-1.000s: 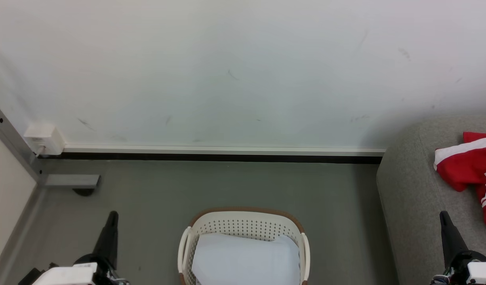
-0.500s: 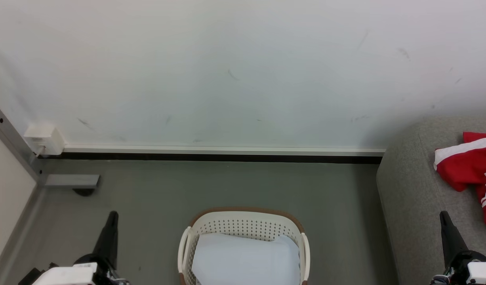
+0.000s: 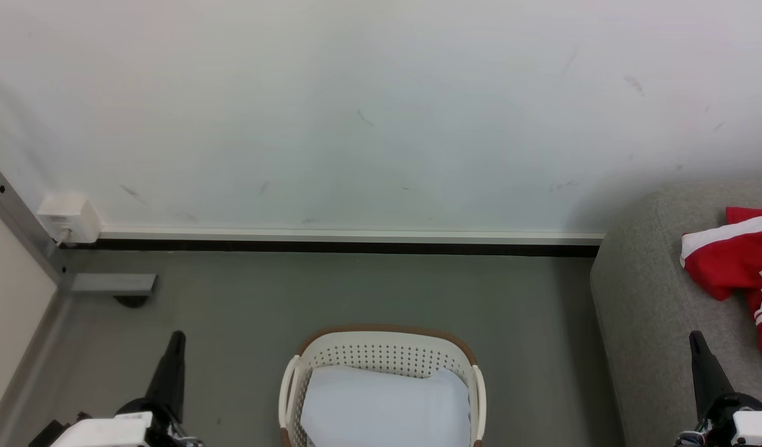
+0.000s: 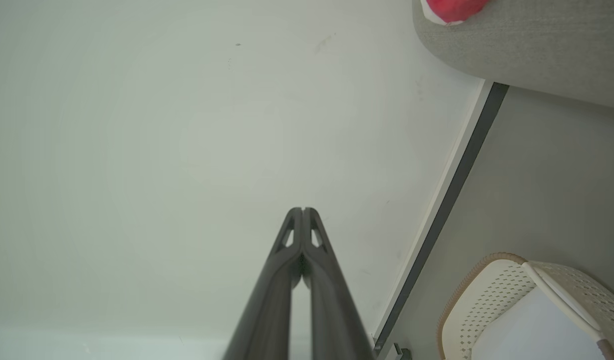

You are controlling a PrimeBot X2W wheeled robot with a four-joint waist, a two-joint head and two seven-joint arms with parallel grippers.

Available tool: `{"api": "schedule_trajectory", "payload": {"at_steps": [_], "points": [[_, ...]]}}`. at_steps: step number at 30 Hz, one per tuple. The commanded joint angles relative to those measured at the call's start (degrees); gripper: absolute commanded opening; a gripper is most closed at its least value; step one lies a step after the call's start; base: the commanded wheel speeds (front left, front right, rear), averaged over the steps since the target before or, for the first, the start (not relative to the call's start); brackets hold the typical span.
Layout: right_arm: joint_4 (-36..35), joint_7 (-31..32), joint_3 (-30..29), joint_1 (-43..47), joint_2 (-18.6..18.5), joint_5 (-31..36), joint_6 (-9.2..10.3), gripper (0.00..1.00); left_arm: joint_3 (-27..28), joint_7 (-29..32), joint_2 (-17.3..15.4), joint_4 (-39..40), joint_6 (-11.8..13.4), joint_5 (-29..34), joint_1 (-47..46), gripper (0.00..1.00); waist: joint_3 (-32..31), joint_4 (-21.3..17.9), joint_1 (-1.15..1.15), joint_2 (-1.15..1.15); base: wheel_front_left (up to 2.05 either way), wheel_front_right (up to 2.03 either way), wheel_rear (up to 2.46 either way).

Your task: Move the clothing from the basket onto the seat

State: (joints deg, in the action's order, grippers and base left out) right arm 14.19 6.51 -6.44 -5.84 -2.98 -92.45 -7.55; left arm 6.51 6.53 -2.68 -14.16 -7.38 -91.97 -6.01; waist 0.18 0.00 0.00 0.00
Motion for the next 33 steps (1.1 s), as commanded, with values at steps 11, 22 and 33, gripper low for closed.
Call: {"api": "schedule_trajectory", "payload": {"at_steps": [11,22,33], "points": [[-0.33,0.23,-0.3,-0.7,0.12,0.06,0.12,0.0,0.12,0.23,-0.38,0.22,-0.26,-0.81,-0.42,0.0,0.0,0.0,0.0,0.0,0.0,0.0,0.0],[-0.33,0.24,-0.31,-0.71,0.12,0.08,0.12,0.0,0.12,0.23,-0.38,0.23,-0.26,-0.81,-0.42,0.0,0.0,0.0,0.0,0.0,0.0,0.0,0.0],[-0.33,0.25,-0.32,-0.71,0.12,0.09,0.12,0.0,0.12,0.23,-0.38,0.23,-0.26,-0.81,-0.42,0.0,0.0,0.0,0.0,0.0,0.0,0.0,0.0]]}}
